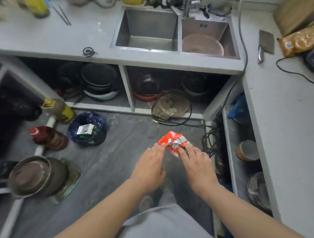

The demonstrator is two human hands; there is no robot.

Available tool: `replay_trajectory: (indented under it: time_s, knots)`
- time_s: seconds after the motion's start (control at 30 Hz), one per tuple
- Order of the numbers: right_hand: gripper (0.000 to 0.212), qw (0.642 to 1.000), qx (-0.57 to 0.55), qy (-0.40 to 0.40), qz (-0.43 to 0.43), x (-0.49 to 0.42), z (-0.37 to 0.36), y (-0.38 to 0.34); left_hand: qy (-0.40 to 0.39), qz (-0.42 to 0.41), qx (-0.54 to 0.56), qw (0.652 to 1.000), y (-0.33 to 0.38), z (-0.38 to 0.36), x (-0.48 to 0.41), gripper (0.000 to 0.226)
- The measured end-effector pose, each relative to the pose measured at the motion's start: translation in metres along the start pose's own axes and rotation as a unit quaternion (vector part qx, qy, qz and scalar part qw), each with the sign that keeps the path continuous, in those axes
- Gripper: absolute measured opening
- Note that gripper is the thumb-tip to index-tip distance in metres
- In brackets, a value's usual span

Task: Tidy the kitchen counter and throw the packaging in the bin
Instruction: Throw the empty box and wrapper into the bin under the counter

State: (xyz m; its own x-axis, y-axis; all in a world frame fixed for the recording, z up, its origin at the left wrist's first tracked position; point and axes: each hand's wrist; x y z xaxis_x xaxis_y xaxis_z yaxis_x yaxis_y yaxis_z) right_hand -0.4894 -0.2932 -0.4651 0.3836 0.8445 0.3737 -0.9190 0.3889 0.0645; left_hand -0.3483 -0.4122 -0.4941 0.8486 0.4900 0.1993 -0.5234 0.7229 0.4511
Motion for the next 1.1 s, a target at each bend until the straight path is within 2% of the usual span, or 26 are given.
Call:
replay_trajectory:
  time_s: [0.33, 0.5, 0.67, 0.83, 1.1]
  knots:
    - [0.079, 0.981, 0.026, 0.017, 0.19, -0.117, 0.023, -0.02, 0.063, 0.159, 0.008, 0.985, -0.053, 0.031, -0.025, 0.082]
    - [0.09, 0.958, 0.078, -0.003, 0.276, -0.156, 0.044, -0.065, 0.097, 0.244, 0.028, 0.965, -0.091, 0.044, -0.007, 0.082]
    - [0.078, 0.932, 0.116, -0.001, 0.344, -0.184, 0.062, -0.127, 0.119, 0.308, 0.065, 0.942, -0.142, 0.054, 0.018, 0.086]
    - [0.099, 0.913, 0.179, -0.018, 0.367, -0.21, 0.077, -0.199, 0.117, 0.321, 0.09, 0.936, -0.21, 0.077, 0.04, 0.086]
    - [0.074, 0.918, 0.173, -0.013, 0.357, -0.249, 0.105, -0.306, 0.113, 0.316, 0.08, 0.939, -0.298, 0.121, 0.075, 0.086]
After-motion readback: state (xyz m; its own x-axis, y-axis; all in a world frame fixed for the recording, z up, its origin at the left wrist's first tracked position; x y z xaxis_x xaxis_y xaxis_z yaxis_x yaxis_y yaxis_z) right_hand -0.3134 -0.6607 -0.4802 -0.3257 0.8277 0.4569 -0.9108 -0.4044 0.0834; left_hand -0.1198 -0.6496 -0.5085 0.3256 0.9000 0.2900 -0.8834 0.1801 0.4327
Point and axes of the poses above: each hand's wrist, its own x-axis away from the middle knuckle, its own z-axis out of the back of the hand, y = z × x, and after that the axes turned 2 degrees about x, right-handed
